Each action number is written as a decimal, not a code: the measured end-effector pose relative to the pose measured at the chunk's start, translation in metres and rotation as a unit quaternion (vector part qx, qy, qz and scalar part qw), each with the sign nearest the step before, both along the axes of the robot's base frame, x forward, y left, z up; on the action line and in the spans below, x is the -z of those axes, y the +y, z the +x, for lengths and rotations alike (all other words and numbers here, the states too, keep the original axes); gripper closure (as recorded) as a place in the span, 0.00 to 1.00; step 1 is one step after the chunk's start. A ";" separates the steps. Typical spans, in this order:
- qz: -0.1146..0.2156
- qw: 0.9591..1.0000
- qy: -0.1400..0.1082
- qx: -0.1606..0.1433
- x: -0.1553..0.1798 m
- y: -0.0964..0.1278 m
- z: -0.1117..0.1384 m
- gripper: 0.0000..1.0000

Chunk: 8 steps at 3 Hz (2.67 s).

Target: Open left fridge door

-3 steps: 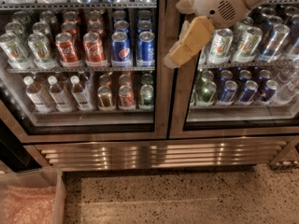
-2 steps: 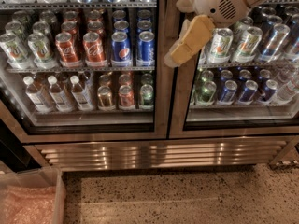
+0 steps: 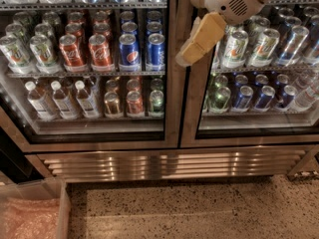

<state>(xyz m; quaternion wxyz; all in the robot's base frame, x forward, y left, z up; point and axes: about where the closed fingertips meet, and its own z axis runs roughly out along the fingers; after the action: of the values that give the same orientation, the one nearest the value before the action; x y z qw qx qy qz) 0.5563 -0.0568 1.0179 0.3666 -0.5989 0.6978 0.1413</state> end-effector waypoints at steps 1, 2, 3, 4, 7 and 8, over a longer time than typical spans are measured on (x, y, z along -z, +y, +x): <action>-0.013 1.000 -0.017 0.006 -0.006 -0.005 0.018 0.00; -0.012 1.000 -0.023 -0.011 -0.008 0.006 0.035 0.00; -0.008 0.999 -0.022 -0.024 -0.008 0.013 0.036 0.00; -0.007 0.999 -0.020 -0.028 -0.007 0.015 0.035 0.00; 0.000 0.999 -0.013 -0.048 -0.004 0.014 0.031 0.00; 0.005 0.998 -0.010 -0.062 -0.003 0.014 0.029 0.02</action>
Offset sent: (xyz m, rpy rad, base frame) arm 0.0565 0.0154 0.0131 -0.0176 -0.0615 0.0585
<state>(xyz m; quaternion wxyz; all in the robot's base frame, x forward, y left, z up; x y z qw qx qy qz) 0.5858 -0.0424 1.0213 0.3673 -0.6401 0.6552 0.1614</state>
